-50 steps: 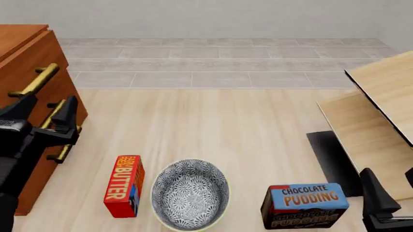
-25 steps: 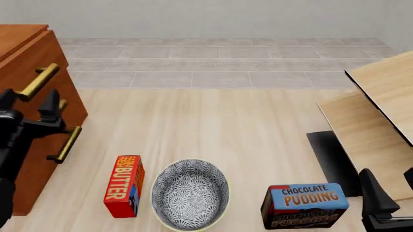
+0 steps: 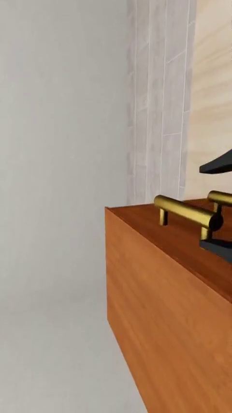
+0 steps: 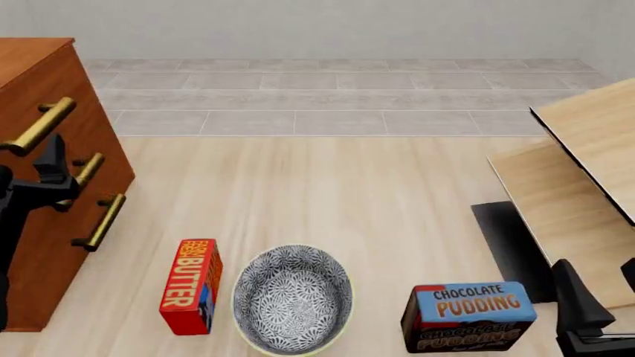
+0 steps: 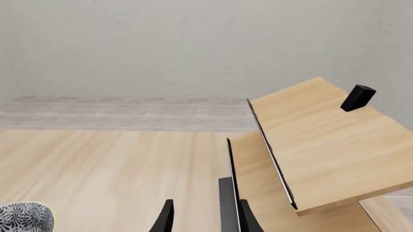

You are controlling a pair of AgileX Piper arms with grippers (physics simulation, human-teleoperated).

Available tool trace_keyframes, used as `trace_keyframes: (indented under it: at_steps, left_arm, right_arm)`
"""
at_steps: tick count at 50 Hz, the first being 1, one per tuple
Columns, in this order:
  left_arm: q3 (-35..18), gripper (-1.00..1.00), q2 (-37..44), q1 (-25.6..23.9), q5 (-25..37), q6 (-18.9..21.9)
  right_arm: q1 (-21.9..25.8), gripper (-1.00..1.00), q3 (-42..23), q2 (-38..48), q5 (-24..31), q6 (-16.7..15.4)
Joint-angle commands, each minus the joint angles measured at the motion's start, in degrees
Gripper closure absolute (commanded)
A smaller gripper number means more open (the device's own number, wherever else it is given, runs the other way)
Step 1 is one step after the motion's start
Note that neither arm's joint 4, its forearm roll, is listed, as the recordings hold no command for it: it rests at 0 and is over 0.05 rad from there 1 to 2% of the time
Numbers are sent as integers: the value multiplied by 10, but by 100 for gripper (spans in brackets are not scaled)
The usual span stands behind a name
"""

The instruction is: Close the top drawer of the cabinet and put the bowl on top of it.

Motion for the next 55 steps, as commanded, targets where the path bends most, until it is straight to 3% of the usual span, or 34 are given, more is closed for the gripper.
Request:
trace_keyframes:
  at_steps: [1, 13, 23, 31, 37, 55]
  left_arm:
    - [1, -100, -3, 91, -5, 4]
    - [4, -100, -3, 103, -6, 3]
    - [6, -100, -34, 75, 27, -11]
    - [7, -100, -126, 5, 122, -38]
    - [16, -100, -191, -64, 181, -35]
    - [18, -100, -241, -191, 249, 9]
  right_arm:
    - [0, -100, 1, 0, -1, 1]
    - [-1, -100, -1, -1, -1, 2]
    - [-2, -100, 0, -1, -3, 4]
    - [-2, -100, -1, -1, -3, 3]
    - [-1, -100, -1, -1, -4, 2]
    - [-1, -100, -1, -2, -5, 3]
